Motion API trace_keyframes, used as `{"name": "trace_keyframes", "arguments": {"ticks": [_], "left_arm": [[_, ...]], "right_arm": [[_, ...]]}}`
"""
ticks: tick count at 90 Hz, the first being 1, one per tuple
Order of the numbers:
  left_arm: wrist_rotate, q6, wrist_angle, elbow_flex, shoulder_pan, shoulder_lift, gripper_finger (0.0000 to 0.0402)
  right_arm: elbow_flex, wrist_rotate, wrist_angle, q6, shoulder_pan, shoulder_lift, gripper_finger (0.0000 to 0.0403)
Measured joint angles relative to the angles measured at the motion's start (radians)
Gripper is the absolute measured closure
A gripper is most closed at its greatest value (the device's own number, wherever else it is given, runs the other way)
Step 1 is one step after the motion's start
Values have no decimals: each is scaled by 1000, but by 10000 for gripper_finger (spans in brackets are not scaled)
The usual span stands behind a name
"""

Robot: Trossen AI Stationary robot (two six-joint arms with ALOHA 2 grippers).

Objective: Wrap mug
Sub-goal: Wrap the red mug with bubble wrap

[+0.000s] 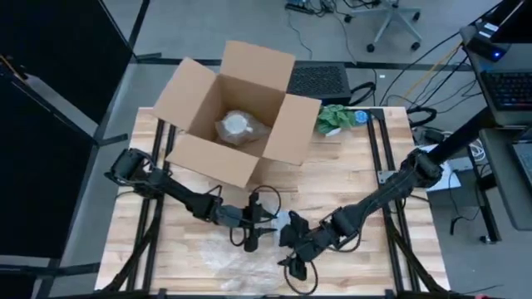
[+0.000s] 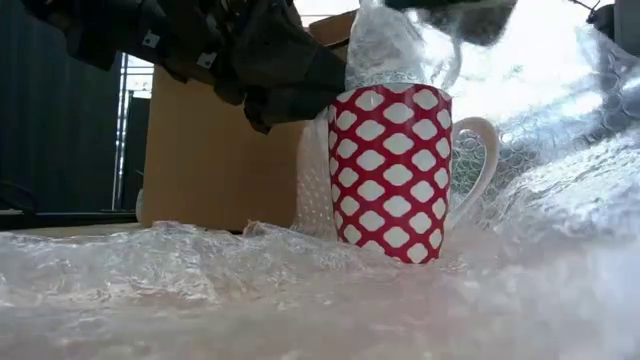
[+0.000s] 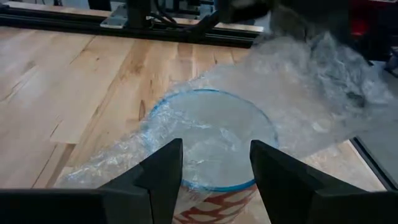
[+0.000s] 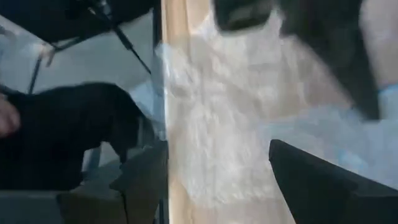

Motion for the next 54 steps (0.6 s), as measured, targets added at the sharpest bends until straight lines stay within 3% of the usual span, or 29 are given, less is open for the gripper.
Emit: {"name": "trace_keyframes", "arguments": {"ticks": [17,31,54], "left_arm": [[0,-1,0,0,0,0,222],[0,0,0,0,0,0,222],[0,0,0,0,0,0,222]], "right_arm": [[0,-76,56,11,-2,-42,138],[1,-70,-78,130,24,-129,138],[2,148,-529,367,173,-179,138]]}}
